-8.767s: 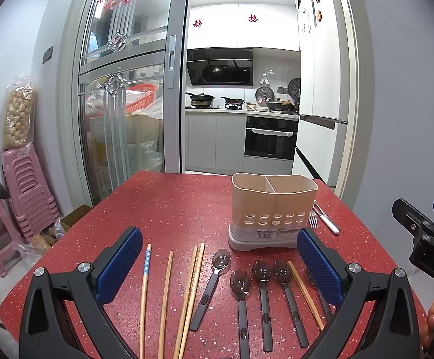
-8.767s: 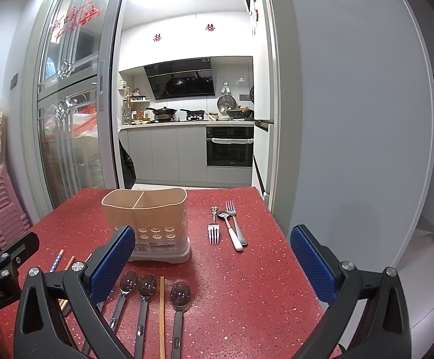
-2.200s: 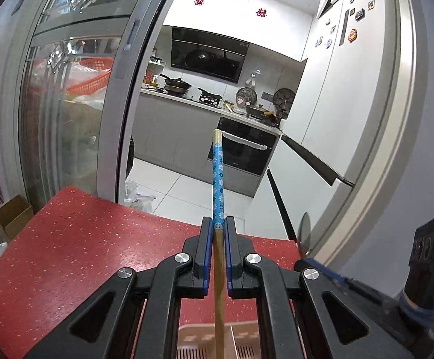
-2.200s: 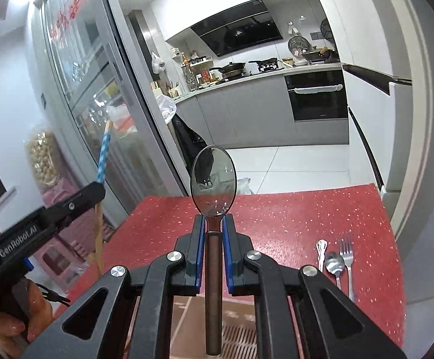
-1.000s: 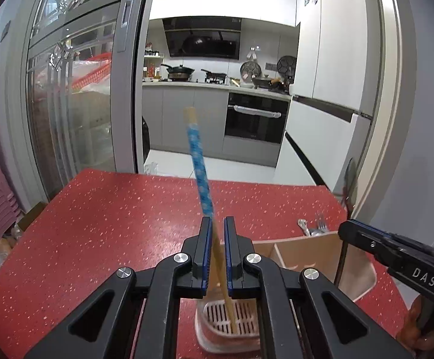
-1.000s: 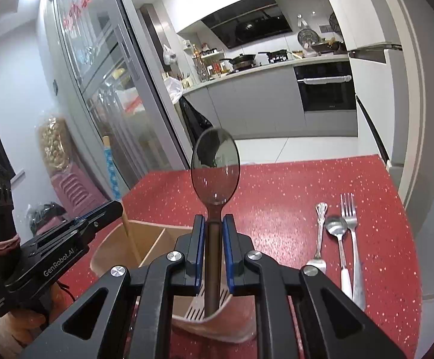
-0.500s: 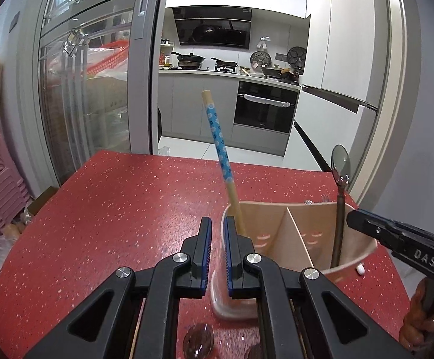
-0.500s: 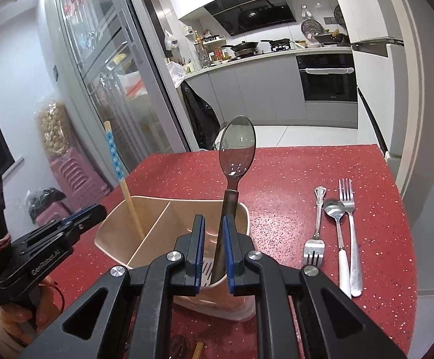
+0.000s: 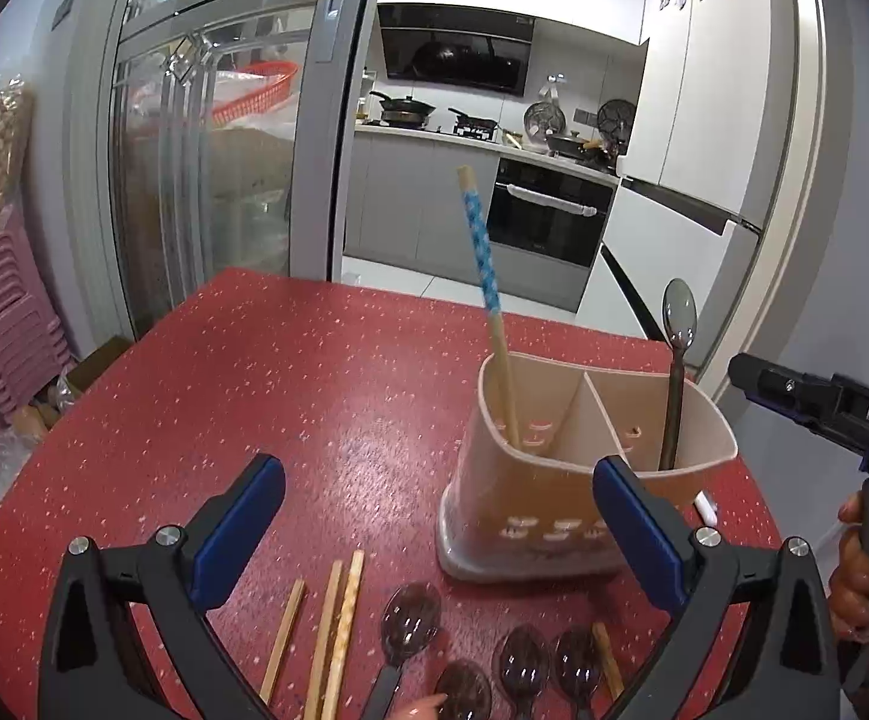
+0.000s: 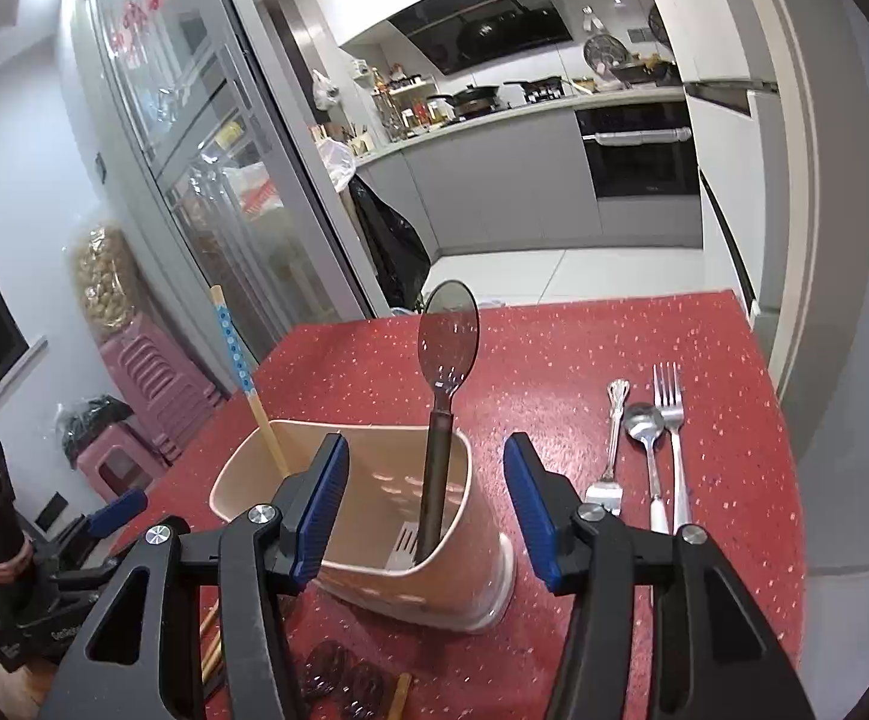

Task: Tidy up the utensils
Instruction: 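Move both open tools back over the remaining chopsticks and spoons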

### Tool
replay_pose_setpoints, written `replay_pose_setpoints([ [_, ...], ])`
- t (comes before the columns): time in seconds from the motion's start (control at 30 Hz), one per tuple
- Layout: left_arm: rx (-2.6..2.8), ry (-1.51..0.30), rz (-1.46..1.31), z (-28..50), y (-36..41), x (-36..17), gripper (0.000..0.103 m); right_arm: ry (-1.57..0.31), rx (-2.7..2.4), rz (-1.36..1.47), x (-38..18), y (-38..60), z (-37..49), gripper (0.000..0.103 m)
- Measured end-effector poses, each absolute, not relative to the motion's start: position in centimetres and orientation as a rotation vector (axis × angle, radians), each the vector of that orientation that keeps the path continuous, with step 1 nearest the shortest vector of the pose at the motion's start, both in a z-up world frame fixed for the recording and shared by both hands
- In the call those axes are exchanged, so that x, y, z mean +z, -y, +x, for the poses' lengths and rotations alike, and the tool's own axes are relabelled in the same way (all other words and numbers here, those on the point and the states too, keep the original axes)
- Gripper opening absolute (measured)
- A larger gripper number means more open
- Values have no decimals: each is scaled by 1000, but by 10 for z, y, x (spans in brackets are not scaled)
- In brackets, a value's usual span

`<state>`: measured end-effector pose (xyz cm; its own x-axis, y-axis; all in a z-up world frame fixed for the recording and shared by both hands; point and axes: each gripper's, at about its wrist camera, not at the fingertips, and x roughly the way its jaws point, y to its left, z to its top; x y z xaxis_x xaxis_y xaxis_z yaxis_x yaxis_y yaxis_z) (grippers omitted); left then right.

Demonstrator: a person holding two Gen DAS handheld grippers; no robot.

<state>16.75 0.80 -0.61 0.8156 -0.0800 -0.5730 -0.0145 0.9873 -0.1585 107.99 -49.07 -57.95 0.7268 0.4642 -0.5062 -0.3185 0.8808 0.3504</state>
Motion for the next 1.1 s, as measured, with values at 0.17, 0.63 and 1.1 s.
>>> replay_pose_setpoints([
  [0.17,-2,-668,-124,161,-14,-29,103,-643,439,240,-580,485,1059,70],
  [0.63,30,-869,-67,140,-40,-116,103,-919,336,332,-654,487,995,77],
  [1.1,99,-961,-26,164,-66,-165,103,-1076,268,258,-694,462,979,74],
])
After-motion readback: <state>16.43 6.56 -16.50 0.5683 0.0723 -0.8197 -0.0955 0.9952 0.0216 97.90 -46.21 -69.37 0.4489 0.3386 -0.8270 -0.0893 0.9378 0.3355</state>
